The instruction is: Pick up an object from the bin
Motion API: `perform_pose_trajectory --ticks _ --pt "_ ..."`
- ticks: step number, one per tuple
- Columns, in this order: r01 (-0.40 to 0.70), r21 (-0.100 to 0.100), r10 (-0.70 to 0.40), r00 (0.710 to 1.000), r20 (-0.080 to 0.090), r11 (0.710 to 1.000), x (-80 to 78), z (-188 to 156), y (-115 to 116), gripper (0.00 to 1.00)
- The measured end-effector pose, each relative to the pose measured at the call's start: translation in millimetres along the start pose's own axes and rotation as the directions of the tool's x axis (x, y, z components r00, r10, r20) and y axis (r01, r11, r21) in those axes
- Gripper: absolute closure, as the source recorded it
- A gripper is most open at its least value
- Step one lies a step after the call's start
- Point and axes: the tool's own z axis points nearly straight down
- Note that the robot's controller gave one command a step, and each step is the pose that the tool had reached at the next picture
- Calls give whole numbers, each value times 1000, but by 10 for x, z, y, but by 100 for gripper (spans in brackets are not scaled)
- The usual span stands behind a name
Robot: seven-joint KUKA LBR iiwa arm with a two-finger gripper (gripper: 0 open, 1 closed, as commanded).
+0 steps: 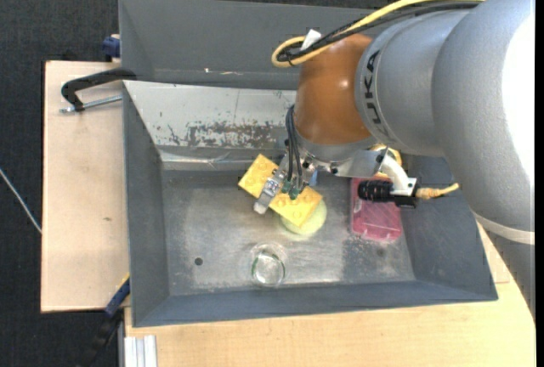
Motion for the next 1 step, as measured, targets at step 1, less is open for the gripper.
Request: perform_pose_trajectory --ticks 1 --pt "-3 -1 3 1000 2 1000 162 -611 129 100"
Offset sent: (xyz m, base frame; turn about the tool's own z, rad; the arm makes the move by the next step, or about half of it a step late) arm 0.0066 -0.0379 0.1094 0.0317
